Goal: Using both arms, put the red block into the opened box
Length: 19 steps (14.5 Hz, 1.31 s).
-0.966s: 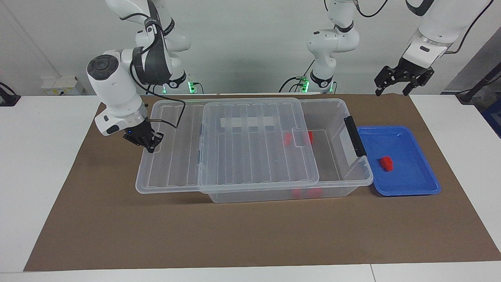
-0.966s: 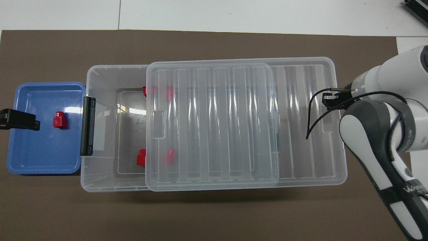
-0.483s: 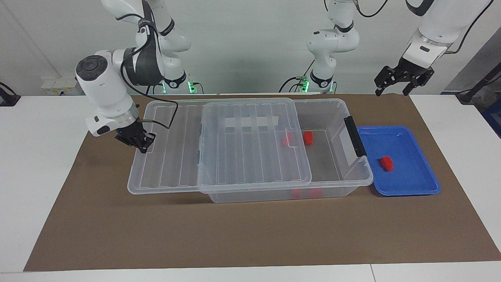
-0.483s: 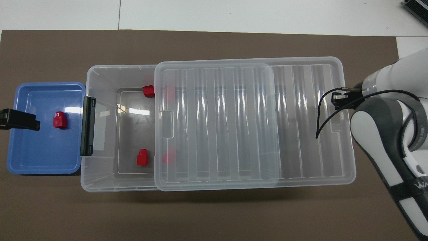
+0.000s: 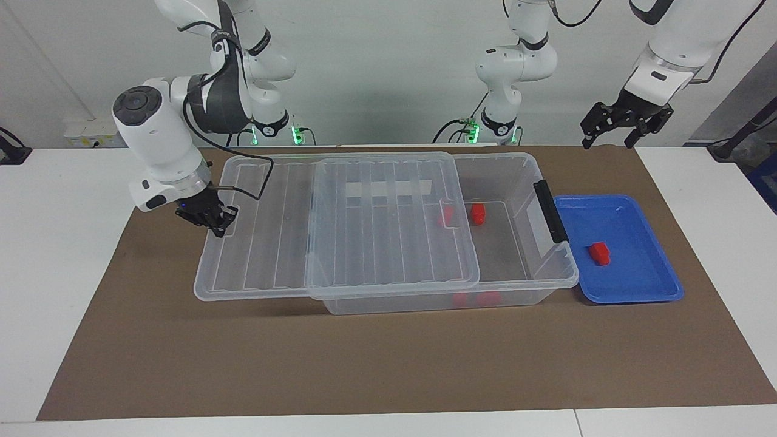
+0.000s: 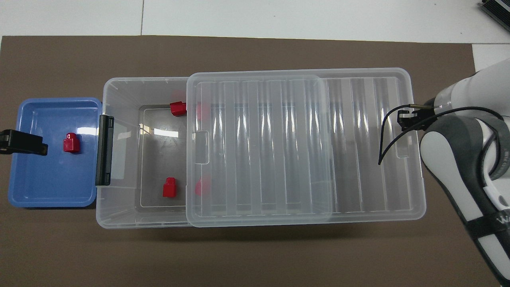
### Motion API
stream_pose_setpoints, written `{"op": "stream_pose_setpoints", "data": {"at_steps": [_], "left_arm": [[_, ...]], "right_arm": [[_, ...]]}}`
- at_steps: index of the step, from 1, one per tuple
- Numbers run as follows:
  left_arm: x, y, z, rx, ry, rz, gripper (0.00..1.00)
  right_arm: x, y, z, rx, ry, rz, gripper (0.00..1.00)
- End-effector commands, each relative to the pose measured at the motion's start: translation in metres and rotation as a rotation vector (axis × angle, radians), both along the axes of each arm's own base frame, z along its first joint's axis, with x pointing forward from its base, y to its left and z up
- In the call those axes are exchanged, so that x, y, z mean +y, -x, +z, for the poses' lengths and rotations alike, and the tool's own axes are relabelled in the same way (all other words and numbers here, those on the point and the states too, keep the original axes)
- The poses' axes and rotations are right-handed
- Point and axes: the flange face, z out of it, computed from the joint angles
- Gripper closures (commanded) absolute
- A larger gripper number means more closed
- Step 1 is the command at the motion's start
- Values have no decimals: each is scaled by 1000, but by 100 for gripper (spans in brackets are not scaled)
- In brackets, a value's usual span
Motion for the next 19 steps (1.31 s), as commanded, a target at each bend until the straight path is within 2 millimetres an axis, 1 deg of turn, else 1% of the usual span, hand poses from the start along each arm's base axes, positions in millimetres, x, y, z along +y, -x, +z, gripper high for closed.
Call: {"op": "stream_pose_setpoints", "data": {"at_steps": [1,3,4,5,6,7,8,10,12,14,15,16,17,18,19], "left_arm": [[18,4,2,-17,0,6,0],[22,0,3,-60,-4,0,0],[26,-1,-1,-64,-42,-6,0],[30,-1,-2,-77,-95,-38,0],[33,-2,-6,-88,-105,-81,0],[38,-4,-11,-104,-107,-88,0],[41,-7,-17,-117,-108,-85,0],[45,-13,-36,-131,-107,-82,0],[67,-15,-58,-131,-105,-38,0],[80,-17,-89,-146,-77,-1,0],[87,-20,-109,-154,-67,19,0],[90,-24,-128,-156,-65,21,0],[91,-28,-137,-156,-64,22,0],[94,-35,-153,-143,-59,47,0],[96,-41,-164,-151,-56,104,0]], "right_arm": [[1,9,15,3,12,28,100],[4,10,32,-3,14,32,100],[3,11,39,1,19,33,100],[2,12,51,-3,19,33,67],[2,15,59,-6,19,29,33],[0,19,70,-17,20,23,7],[-4,25,80,-25,20,15,1],[-6,35,94,-22,21,11,0],[-9,45,107,-19,18,1,0],[-11,53,115,-8,16,3,0],[-10,54,125,-3,20,7,0],[-10,53,133,21,17,6,0],[-10,52,138,34,17,4,0],[-11,52,142,34,17,4,0],[-11,52,145,29,17,4,0]]}}
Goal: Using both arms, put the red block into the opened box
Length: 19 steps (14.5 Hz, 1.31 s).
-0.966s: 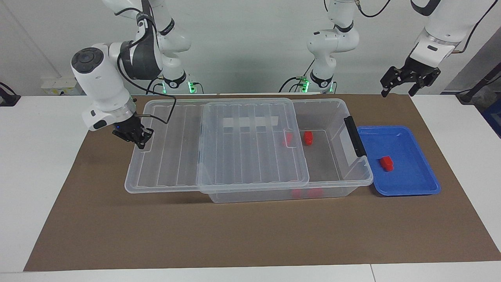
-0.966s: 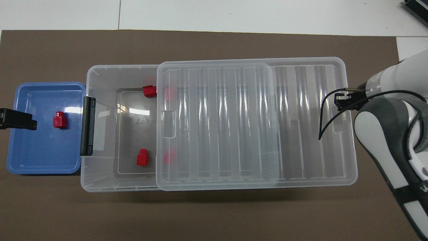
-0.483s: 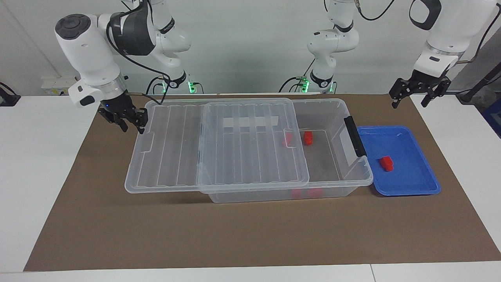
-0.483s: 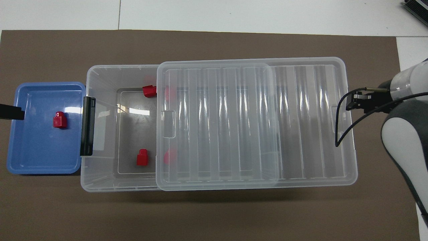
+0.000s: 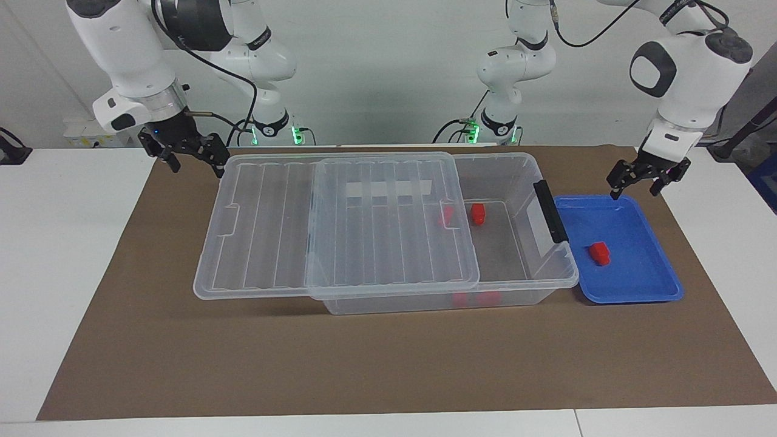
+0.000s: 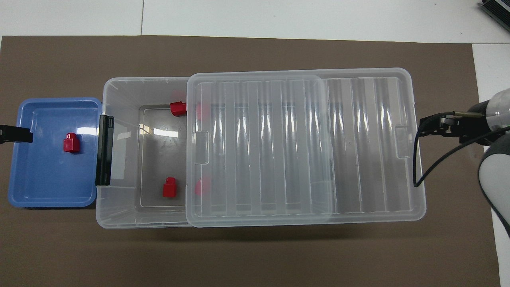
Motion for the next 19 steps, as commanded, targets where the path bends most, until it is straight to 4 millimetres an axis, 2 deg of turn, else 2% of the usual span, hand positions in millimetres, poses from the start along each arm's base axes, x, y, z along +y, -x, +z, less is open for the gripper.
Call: {"op": "stream_pose_setpoints", "data": {"at_steps": [1,3,7,10,12,13,15,17,19], "left_arm": [[1,-12,-31,-23,22,104,0],[4,-21,-52,-31,23,108,0],[1,-11,-106,-73,19,74,0],[1,-18,-140,-41,16,7,0],[9,-19,-155,-30,8,-62,0],[20,-19,-158,-33,7,-47,0],[24,-18,-163,-28,7,-47,0],[39,-16,-168,-26,5,-45,0],[35,-17,-171,-24,5,-55,0]], "right_arm": [[-5,-4,12,9,0,11,0],[-3,-7,16,11,-2,9,0],[-6,-3,10,21,-3,2,0],[-9,-3,10,21,-5,-3,0],[-7,-3,10,21,-6,3,0],[-7,-3,10,21,-6,3,0],[-8,-3,10,20,-6,0,0],[-8,-4,10,20,-6,2,0],[-8,-3,11,18,-6,0,0]]}}
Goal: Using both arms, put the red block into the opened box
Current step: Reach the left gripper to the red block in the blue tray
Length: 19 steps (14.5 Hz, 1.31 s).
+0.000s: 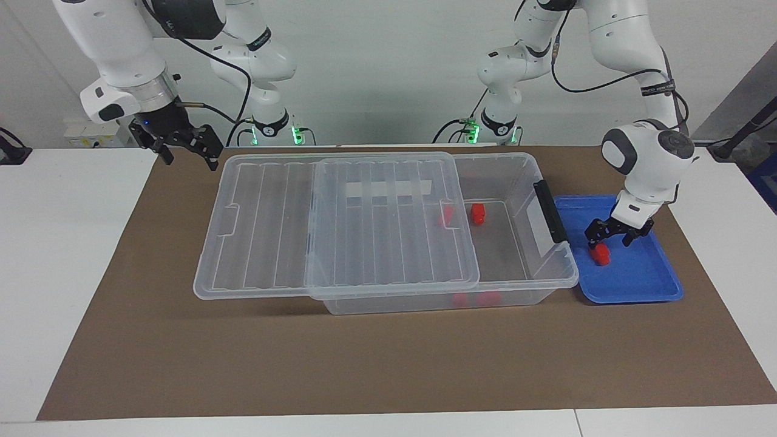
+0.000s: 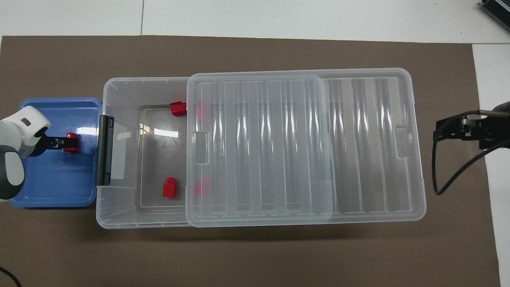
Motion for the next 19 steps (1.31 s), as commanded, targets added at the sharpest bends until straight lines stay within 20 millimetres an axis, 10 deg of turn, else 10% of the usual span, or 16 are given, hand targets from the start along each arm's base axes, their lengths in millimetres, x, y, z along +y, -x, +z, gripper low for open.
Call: {"op": "stream_pose_setpoints", "data": {"at_steps": [1,8,13,17,19], "left_arm": [[2,-2,-9,-13,4,-17,0],[-2,-6,-22,-23,5,-18,4],[-3,-7,-22,-27,4,-15,42],[-4,-6,-23,-23,5,-18,94],[-4,-7,-22,-21,5,-21,100]], "right_arm": [[-3,0,1,10,-6,10,0],[-3,0,1,10,-6,10,0],[-3,0,1,10,-8,10,0],[-2,0,1,10,-6,12,0],[-3,0,1,10,-6,10,0]]}}
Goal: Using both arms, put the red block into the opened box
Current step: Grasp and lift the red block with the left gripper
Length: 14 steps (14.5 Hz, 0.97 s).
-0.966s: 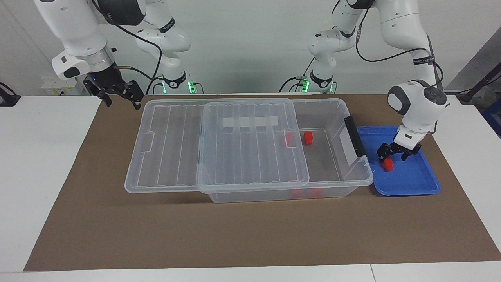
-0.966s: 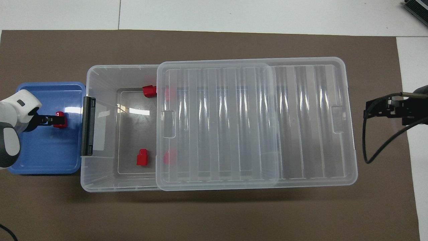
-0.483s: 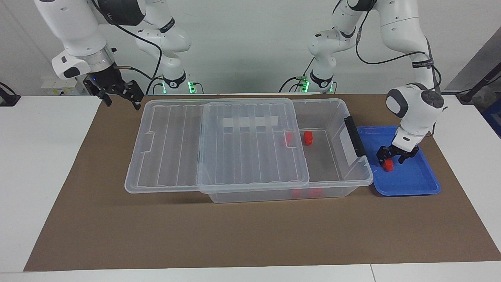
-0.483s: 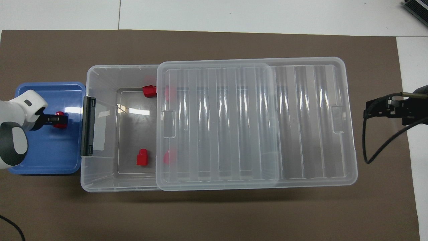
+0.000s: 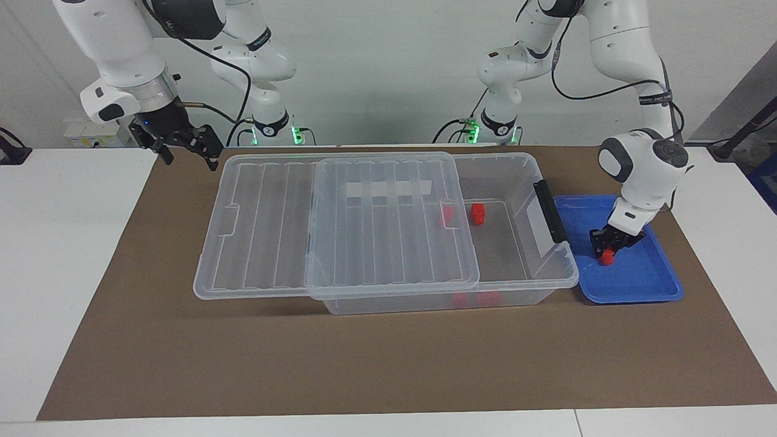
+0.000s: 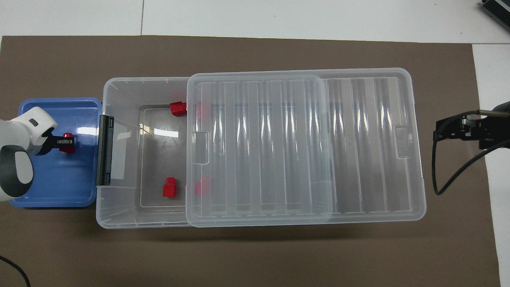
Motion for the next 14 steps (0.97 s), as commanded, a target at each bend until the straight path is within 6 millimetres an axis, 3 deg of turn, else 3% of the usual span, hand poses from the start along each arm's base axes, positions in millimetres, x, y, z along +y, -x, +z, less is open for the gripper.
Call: {"op": "stream_pose_setpoints", "data": {"at_steps": [1,3,6,8,11,14], "left_arm": [[0,-2,3,-7,3,-6,100],[-1,-6,19,9,7,-8,100],[-3,-18,85,74,16,-7,100],[-6,-14,128,112,20,-6,100],[-28,-3,187,136,52,48,100],[-83,9,220,123,79,154,100]], "right_arm": [[-3,0,1,10,-6,10,0],[-3,0,2,8,-6,10,0],[-3,0,1,10,-6,10,0],[-3,0,1,10,-6,10,0],[-3,0,1,10,-6,10,0],[-3,0,1,10,-8,10,0]]}}
